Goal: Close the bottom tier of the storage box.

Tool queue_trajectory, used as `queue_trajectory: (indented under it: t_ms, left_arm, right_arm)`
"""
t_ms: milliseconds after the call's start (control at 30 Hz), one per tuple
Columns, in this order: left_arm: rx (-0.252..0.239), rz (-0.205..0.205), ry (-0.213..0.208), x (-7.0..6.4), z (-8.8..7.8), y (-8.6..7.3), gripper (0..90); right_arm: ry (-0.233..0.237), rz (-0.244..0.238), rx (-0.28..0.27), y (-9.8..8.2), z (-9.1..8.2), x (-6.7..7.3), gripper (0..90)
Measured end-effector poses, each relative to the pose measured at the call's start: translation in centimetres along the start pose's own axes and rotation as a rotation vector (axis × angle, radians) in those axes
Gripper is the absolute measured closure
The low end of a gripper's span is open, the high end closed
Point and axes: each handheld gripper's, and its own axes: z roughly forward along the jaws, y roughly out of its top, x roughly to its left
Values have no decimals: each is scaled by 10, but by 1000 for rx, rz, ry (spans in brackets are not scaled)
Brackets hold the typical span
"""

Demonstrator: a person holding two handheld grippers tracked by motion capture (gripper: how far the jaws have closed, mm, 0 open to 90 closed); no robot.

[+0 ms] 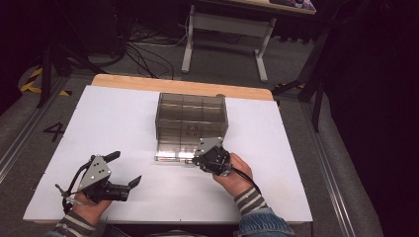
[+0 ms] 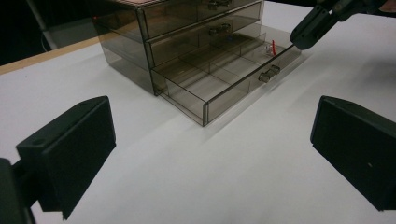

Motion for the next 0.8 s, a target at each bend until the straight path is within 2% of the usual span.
queue_trajectory:
  t_ms: [267,467,800]
  left_arm:
    - [-1,0,0,0,0,0,8]
    - [-1,0,0,0,0,0,8]
    - [1,0,-1,0,0,0,8]
  right_arm:
    - [39,6,102,-2,14,0,894]
    - [39,24,155,-4,21,-1,895]
    - [28,57,196,-7,29,-4,899]
